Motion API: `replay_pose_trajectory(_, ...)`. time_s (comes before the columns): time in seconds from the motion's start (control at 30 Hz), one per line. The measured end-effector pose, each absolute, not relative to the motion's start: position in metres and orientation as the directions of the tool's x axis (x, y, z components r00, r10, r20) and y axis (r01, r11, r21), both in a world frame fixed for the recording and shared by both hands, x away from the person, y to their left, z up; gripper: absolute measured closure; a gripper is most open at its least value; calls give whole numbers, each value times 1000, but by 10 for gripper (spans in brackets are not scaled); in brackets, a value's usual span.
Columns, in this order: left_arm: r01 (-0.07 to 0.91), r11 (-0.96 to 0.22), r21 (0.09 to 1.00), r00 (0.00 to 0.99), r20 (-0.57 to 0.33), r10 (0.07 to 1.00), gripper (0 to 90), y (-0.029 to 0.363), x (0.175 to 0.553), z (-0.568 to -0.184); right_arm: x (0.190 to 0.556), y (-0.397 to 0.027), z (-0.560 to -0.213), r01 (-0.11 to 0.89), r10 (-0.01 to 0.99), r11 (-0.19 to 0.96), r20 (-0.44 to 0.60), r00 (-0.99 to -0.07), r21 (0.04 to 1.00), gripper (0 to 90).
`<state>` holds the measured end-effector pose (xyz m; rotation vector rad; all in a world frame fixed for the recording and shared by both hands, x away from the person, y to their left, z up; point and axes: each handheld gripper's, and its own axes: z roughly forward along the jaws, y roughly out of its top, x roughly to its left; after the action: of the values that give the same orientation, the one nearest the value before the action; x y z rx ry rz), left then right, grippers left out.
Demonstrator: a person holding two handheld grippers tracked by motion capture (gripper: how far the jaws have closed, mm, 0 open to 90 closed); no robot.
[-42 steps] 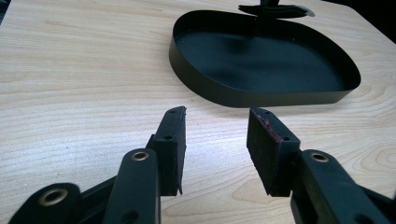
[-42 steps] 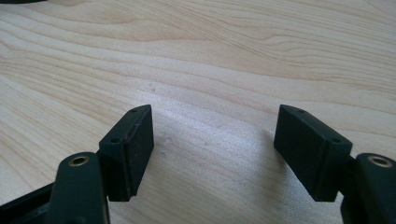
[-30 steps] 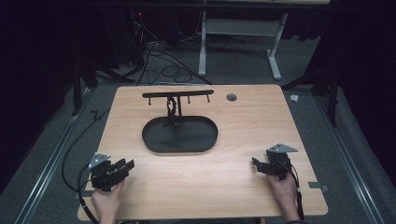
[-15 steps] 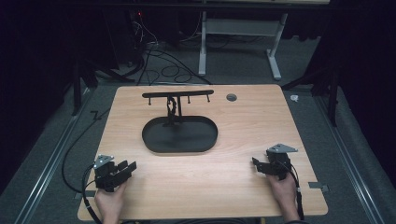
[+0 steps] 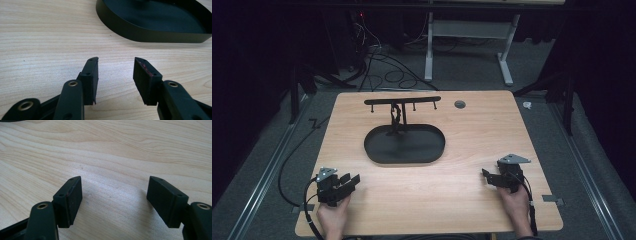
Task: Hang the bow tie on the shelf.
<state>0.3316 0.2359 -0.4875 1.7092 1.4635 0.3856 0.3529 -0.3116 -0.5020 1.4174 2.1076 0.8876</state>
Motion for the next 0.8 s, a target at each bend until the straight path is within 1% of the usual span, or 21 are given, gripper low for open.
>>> replay_pose_trajectory(0.4, 668, -19, 744, 274, -223, 936, 522, 227, 334, -498, 353, -312, -502, 638, 927, 269, -13, -375, 722, 296)
replay_pose_trajectory(0.8, 642, -97, 761, 257, -94, 962, 491, 213, 336, -507, 353, -311, -502, 640, 928, 266, -11, -373, 721, 296)
